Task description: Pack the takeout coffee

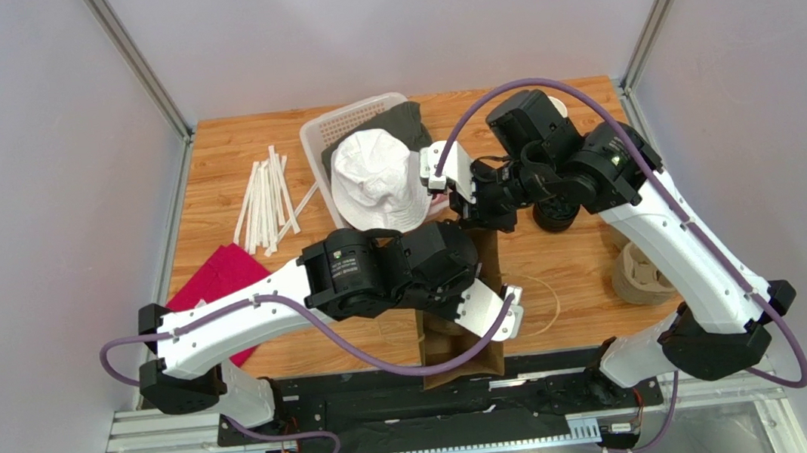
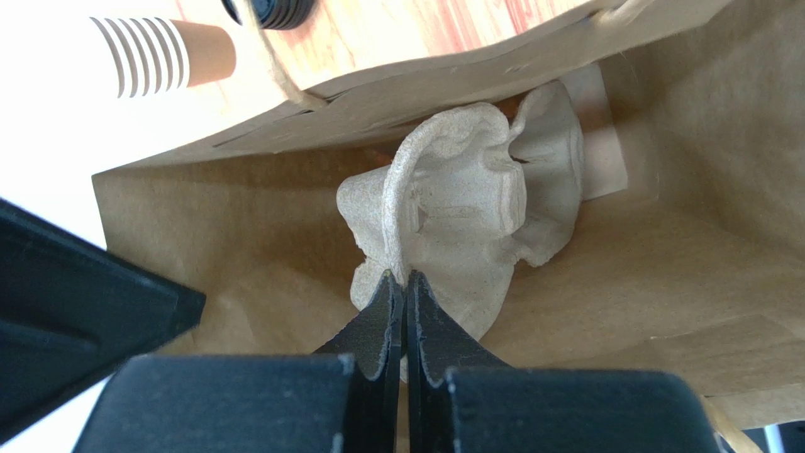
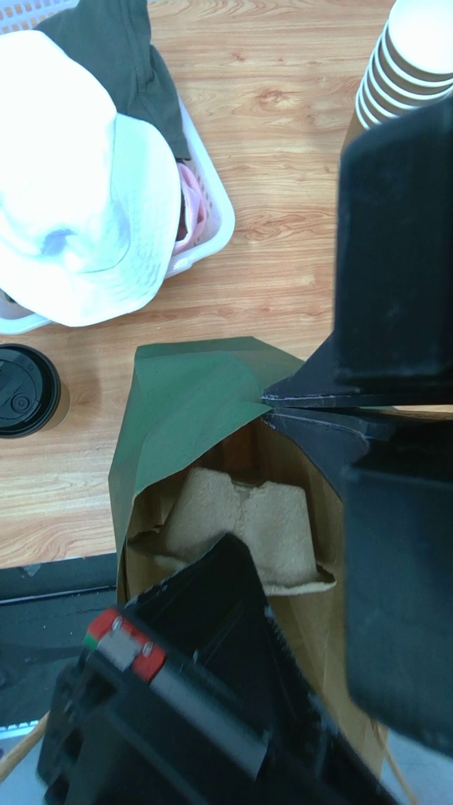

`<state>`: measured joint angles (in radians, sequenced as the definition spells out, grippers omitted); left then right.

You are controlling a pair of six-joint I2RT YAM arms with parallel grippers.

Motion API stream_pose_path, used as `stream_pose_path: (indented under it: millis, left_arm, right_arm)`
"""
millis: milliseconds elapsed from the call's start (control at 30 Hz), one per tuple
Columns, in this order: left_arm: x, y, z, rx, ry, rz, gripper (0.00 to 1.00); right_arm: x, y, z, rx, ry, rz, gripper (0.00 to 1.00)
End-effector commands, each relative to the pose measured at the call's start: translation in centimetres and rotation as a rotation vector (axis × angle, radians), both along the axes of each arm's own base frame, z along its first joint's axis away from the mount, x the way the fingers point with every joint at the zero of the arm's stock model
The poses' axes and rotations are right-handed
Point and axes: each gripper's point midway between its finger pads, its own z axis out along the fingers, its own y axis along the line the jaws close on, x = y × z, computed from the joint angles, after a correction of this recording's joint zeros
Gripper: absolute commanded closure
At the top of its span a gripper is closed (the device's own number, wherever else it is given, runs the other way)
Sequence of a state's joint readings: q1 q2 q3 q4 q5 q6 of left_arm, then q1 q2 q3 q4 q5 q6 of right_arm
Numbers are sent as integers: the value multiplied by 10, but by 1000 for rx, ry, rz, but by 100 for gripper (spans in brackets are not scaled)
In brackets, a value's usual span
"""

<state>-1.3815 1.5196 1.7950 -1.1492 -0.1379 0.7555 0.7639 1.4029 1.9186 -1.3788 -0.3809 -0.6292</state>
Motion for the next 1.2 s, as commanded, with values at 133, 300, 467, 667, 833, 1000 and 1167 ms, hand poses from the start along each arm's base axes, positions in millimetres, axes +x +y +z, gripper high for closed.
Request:
stream_pose_path:
  millis: [133, 300, 467, 667, 833, 1000, 1167]
  left_arm:
    - [3, -2, -4, -2, 96, 50, 100]
    - [0, 1, -12, 34, 126, 64, 100]
    - [2, -2, -23, 44, 136, 73, 100]
    - [8, -5, -33, 55, 163, 78, 100]
    - [14, -7, -40, 69, 183, 98, 100]
    - [18, -6, -48, 87, 213, 114, 100]
    - [19, -10, -51, 80, 227, 112, 100]
  right_arm:
    - [-8, 1, 8, 24, 11, 20, 100]
    - [-9, -1, 8, 23, 13, 11, 100]
    - [-14, 1, 6, 30, 36, 30, 100]
    - [-21, 2, 1, 30, 64, 53, 100]
    - [-22, 2, -3, 23, 80, 54, 100]
    - [-21, 2, -9, 11, 91, 53, 100]
    - [-19, 0, -17, -5, 93, 43, 100]
